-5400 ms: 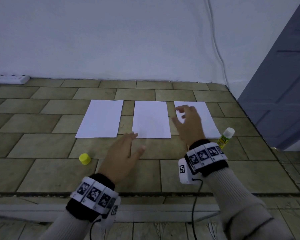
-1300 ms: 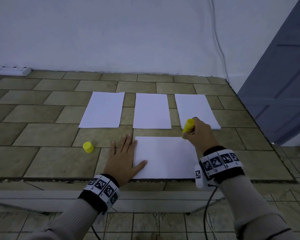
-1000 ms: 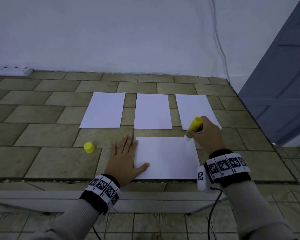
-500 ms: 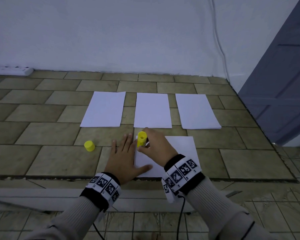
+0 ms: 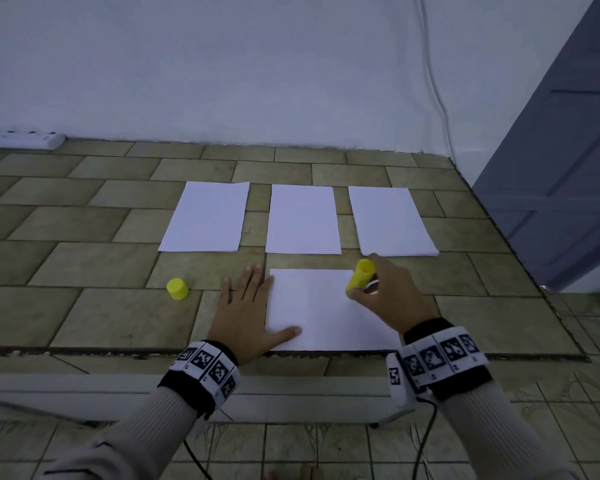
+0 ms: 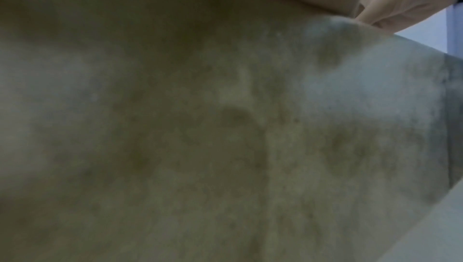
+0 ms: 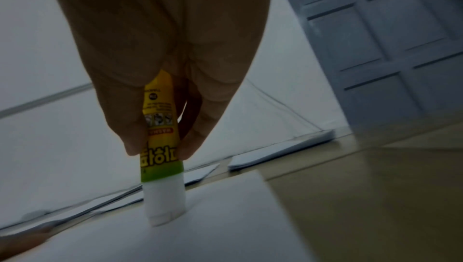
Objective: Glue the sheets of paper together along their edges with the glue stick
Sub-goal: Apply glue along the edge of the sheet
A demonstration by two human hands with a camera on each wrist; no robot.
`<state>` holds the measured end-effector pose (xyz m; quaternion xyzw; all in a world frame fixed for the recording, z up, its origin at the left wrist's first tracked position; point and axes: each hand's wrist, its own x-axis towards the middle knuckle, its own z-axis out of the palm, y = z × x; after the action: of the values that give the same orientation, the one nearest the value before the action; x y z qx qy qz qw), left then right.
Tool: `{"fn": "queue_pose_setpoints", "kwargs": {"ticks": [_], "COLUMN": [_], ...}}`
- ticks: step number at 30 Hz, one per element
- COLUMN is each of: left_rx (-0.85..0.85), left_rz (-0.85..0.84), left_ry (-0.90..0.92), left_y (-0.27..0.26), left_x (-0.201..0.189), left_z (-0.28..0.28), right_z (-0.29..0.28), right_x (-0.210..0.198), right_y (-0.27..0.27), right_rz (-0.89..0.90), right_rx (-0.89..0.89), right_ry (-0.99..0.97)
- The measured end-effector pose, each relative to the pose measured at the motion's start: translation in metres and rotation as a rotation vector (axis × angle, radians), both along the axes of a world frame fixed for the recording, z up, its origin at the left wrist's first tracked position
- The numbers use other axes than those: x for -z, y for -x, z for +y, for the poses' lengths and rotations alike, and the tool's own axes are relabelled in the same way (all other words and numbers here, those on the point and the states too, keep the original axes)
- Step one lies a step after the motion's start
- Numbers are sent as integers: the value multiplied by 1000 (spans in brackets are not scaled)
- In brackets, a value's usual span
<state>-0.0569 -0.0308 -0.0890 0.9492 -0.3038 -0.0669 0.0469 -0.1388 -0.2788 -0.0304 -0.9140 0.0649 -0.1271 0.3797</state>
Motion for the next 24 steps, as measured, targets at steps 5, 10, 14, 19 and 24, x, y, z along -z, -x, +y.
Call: {"fn": "queue_pose_setpoints", "kwargs": {"ticks": [5,10,14,19,24], "left_rx": [-5,-1,0,20,88], "left_rz": [2,10,11,29,53], "left_ry": [-27,-1,39,66,93], "left_y": [0,0,-1,-6,-10], "left_x": [-1,0,2,2,9], "left_z": [-1,-1,0,2,9], "right_z": [-37,-30,16,71,94], "right_x": [-1,-6,-12,-11,-6], "right_y": [16,21,17,4,-6], "right_rz": [34,-18,-24,58,75], "right_rx": [101,103,-116,-402,-498], "right_ry": [43,15,-122,-73,76]}}
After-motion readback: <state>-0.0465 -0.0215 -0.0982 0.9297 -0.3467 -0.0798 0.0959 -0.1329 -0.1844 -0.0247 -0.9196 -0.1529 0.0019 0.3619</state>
